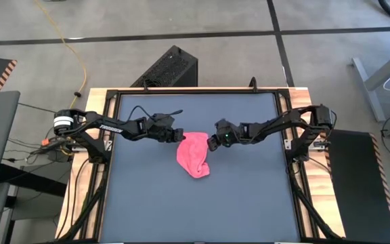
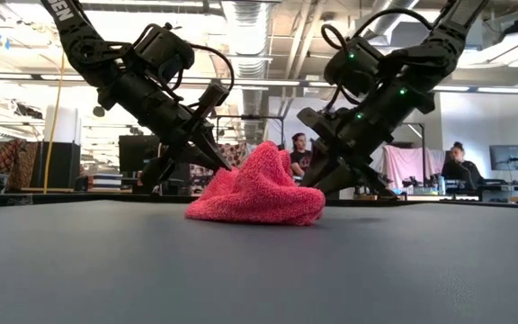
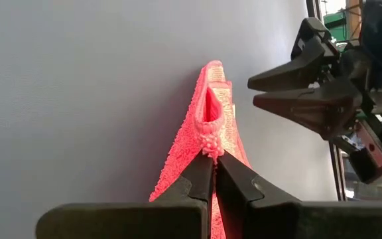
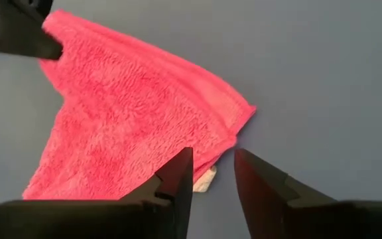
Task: Roll towel
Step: Roll the pink towel
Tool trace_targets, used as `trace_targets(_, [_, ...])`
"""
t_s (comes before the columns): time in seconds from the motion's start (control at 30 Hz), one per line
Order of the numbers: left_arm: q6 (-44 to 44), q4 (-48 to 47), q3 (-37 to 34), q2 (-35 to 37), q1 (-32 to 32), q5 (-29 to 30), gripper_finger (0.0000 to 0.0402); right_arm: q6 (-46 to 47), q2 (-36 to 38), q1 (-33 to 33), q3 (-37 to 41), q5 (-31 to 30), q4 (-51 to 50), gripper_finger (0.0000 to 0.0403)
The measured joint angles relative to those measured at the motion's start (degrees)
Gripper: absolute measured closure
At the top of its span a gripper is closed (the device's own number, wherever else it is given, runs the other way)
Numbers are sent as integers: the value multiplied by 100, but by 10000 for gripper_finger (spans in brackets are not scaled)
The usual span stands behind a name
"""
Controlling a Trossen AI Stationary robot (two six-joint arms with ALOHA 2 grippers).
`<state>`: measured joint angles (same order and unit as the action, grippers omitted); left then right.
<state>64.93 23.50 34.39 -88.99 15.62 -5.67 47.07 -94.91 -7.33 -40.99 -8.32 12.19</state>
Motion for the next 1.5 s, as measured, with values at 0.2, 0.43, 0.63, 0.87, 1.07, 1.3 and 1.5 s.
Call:
trace_targets(0.2, [0,1,0,0,0,0,401,89,-197,91,-2,-80,-3,268])
trace_targets(0.43, [26,43,0,0,2,-55,401,279,-606,125,-7,-110,415,269])
trace_targets(0.63, [31,44,0,0,1,-118,401,214,-595,-3,-4,-29,588,269])
trace_targets(0.87, [26,43,0,0,1,-119,401,195,-595,-95,-4,-29,599,269])
trace_targets(1.07, [26,43,0,0,0,-120,401,190,-595,-194,0,-34,678,269])
trace_targets(1.3, [28,41,0,0,0,-116,401,194,-595,-226,0,-8,730,269])
trace_targets(1.5, [26,40,0,0,0,-114,401,197,-595,-175,2,83,1075,269])
